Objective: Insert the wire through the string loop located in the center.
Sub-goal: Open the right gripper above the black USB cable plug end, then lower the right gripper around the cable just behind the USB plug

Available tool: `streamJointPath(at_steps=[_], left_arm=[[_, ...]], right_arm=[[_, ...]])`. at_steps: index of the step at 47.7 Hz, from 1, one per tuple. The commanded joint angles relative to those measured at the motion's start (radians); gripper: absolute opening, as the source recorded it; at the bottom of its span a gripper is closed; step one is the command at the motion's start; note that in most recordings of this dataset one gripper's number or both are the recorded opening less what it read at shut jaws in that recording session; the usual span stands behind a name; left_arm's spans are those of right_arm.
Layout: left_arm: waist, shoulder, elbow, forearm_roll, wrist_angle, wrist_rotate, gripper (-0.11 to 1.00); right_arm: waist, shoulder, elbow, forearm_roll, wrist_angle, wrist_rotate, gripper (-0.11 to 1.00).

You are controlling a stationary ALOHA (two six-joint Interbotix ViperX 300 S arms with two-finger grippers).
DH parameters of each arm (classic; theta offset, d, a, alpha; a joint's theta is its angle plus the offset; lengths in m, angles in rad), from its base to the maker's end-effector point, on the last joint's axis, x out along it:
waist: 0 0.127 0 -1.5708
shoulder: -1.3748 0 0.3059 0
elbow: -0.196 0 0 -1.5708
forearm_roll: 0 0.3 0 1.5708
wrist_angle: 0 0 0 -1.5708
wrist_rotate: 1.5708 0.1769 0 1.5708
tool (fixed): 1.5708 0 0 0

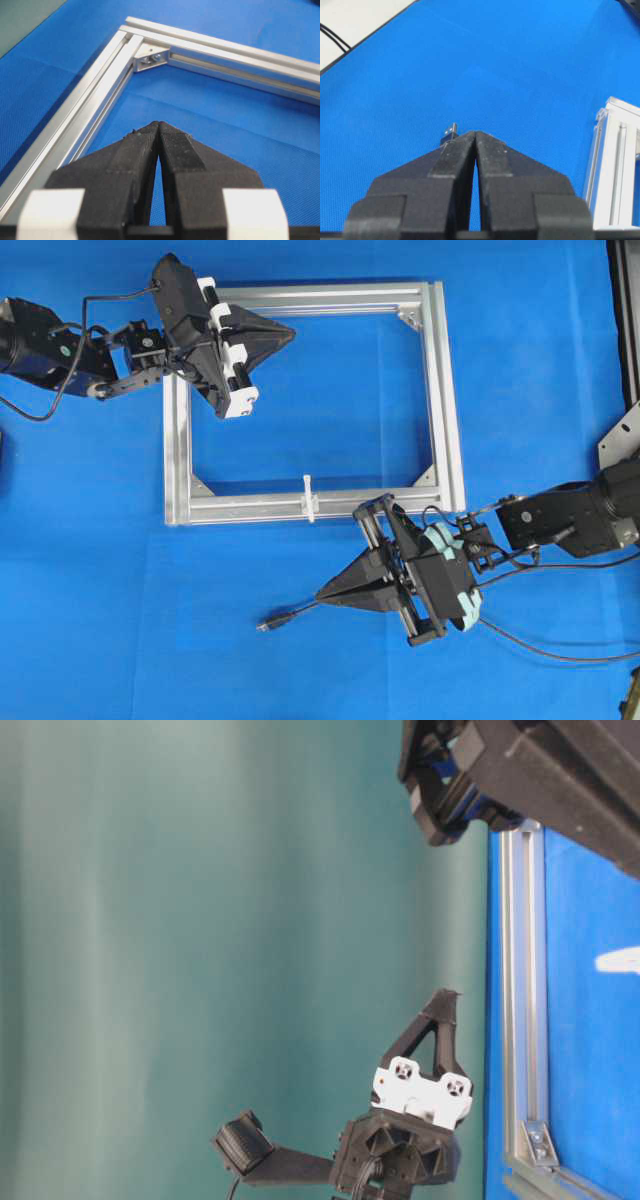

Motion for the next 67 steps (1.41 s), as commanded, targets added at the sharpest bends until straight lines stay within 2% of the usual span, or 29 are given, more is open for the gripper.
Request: streamJointPath(at_steps=[1, 6, 20, 35, 40, 54, 67], left_arm=[[-0.021, -0.043, -0.009, 0.018, 0.002, -0.003, 0.00], [-0.023, -0.044, -0.005, 0.020, 0.002, -0.005, 0.00], [-0.021, -0.046, 0.003, 0.018, 0.002, -0.005, 0.00], [-0.021, -0.046, 0.002, 0.020, 0.002, -0.005, 0.00], [-0.021, -0.046, 0.003, 0.020, 0.000, -0.005, 0.00], [-0.021, -0.046, 0.003, 0.020, 0.003, -0.005, 0.00], [-0.018, -0.044, 0.003, 0.018, 0.003, -0.005, 0.00]], right_arm=[[0.008, -0.043, -0.021, 0.002, -0.006, 0.002, 0.00], [0.014, -0.048, -0.026, 0.000, -0.005, 0.002, -0.05], [0.017, -0.048, -0.021, 0.000, -0.003, 0.044, -0.05], [0.012, -0.048, -0.028, 0.000, -0.003, 0.057, -0.03], [0.012, -0.049, -0.029, 0.003, -0.002, 0.058, 0.10], [0.014, -0.048, -0.031, 0.014, 0.028, 0.055, 0.89], [0.014, -0.035, -0.044, 0.029, 0.052, 0.057, 0.90]])
